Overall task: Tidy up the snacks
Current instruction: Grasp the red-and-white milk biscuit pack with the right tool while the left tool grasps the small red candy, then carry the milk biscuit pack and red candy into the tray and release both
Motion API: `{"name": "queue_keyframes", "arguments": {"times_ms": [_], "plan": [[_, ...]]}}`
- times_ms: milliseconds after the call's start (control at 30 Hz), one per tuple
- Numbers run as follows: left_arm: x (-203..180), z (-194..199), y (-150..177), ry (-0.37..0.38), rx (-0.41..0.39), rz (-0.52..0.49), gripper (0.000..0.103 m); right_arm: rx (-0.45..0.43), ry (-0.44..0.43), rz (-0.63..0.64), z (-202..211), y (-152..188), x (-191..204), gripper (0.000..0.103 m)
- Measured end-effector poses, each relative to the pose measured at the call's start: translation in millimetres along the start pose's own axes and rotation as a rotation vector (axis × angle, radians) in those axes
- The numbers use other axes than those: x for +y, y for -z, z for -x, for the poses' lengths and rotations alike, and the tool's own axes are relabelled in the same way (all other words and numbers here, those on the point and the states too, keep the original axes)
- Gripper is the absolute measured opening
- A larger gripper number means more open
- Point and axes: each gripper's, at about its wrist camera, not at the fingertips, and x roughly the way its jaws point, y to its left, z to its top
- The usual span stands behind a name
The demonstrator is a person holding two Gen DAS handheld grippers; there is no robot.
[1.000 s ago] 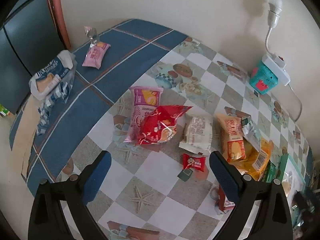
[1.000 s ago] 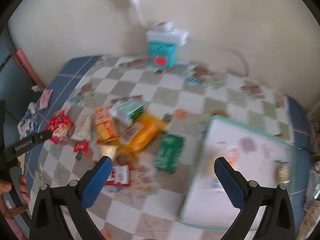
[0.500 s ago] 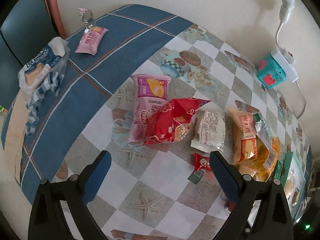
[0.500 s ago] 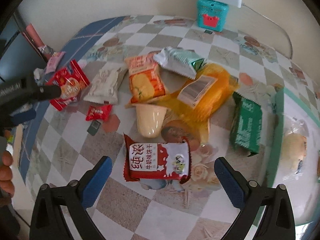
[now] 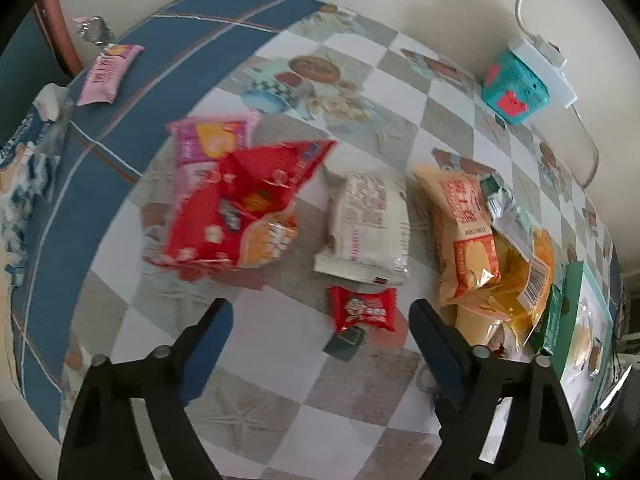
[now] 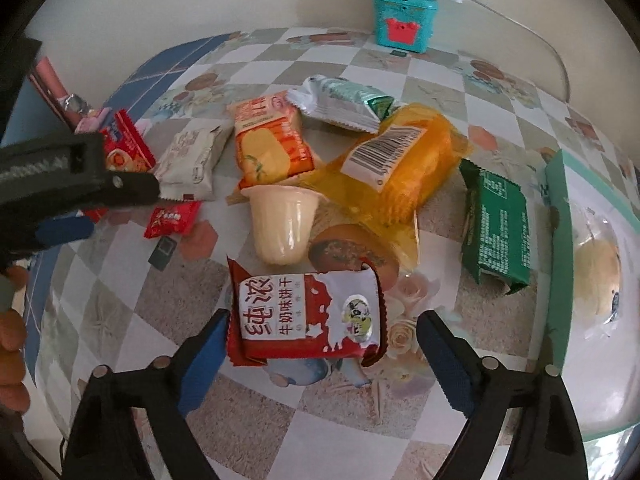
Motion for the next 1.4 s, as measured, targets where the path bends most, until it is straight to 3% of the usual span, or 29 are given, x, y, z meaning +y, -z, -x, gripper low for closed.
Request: {"name": "queue_keyframes", "arguments": {"times_ms": [67, 167, 267, 367, 467, 633, 833, 1100, 1400], "plan": [[-6.5, -5.8, 0.2, 0.002, 0.012, -0.013, 0.087, -0.003, 0.002, -0.006, 0.0, 0.8, -1.4, 0.092], [-16.0, -14.5, 0.7, 0.007, 0.029, -0.032, 0.074, -0.004, -0.006, -0.012, 1.2, 3.4, -3.3, 0.092], [-23.2, -21.9, -0.5, -0.001, 0.042, -0.043, 0.072, -0.009, -0.012, -0.016, 2.0, 4.3, -5.4, 0.092], [-29.7, -26.3, -1.9, -0.016, 0.041, -0.055, 0.060, -0.014, -0.011, -0.015, 2.1, 4.1, -4.8, 0.092], [-36.2, -29.7, -3.6, -0.043, 0.037, -0.070, 0.054, -0.016, -0.011, -0.018, 3.1, 5.0, -4.3, 0.092], [-41.4, -32.7, -6.0, -0.084, 0.024, -0.079, 0.029, -0.018, -0.012, -0.023, 3.7, 6.2, -3.5, 0.090], [-34.4, -26.2, -4.8, -0.060, 0.017, -0.053, 0.023, -0.023, -0.041, -0.029, 7.8, 6.6, -5.2, 0.075], [-25.3, -15.4, -5.5, -0.041, -0.004, -0.024, 0.021, -0.026, -0.057, -0.032, 10.4, 7.2, -6.3, 0.071], [-23.3, 31.3, 1.0, 0.009, -0.088, -0.029, 0.020, -0.055, -0.099, -0.039, 24.7, 11.3, -12.6, 0.070]]}}
